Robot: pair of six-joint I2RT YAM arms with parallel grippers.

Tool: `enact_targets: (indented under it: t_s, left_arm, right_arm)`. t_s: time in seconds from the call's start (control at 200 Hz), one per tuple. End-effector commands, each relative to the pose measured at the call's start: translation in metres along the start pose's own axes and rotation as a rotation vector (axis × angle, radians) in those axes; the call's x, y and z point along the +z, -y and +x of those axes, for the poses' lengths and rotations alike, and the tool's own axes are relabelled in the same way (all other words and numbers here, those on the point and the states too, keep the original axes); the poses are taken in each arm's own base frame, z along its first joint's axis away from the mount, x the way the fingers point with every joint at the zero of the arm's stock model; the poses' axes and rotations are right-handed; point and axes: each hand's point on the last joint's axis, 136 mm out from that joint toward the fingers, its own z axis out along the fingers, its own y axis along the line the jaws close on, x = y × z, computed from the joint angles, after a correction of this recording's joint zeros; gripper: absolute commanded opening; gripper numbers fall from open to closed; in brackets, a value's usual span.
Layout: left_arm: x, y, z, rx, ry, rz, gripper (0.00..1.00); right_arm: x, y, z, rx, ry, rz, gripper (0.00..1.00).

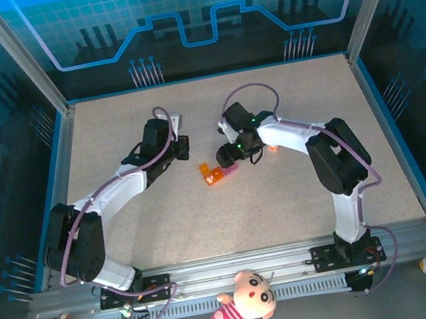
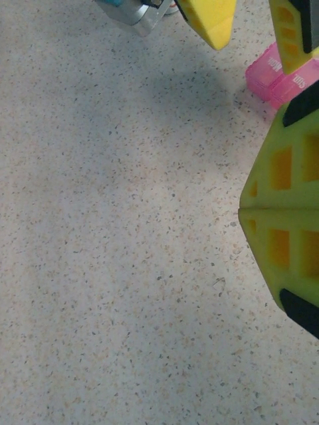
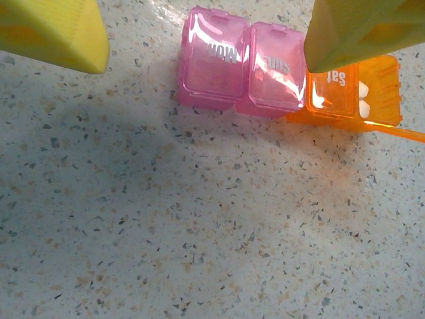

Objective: Sort the pills into containers

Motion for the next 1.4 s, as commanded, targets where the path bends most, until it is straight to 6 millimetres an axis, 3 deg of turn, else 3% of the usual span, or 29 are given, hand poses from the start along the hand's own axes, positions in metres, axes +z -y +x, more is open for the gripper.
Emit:
enact_targets:
  t_s: [0.0,0.46,0.961,1.396]
  left_arm:
    - [0.002,0.002,0.003,-0.027,-0.038,0.019,0.00]
    - [0.013,0.006,0.016,-0.054,-0.111,0.046,0.00]
    - [0.040,0.018,0.059,-0.116,-0.371,0.107,0.00]
    - [0.043,0.029,0.079,-0.154,-0.463,0.171,0.00]
  right_arm:
    - [0.009,-0.006,0.004,-0.023,-0.034,0.006,0.77]
    - [0.032,0.004,0.030,-0.006,-0.114,0.045,0.75]
    - [0.037,0.004,0.037,0.021,-0.132,0.038,0.74]
    - [0.038,0.005,0.040,0.041,-0.141,0.040,0.73]
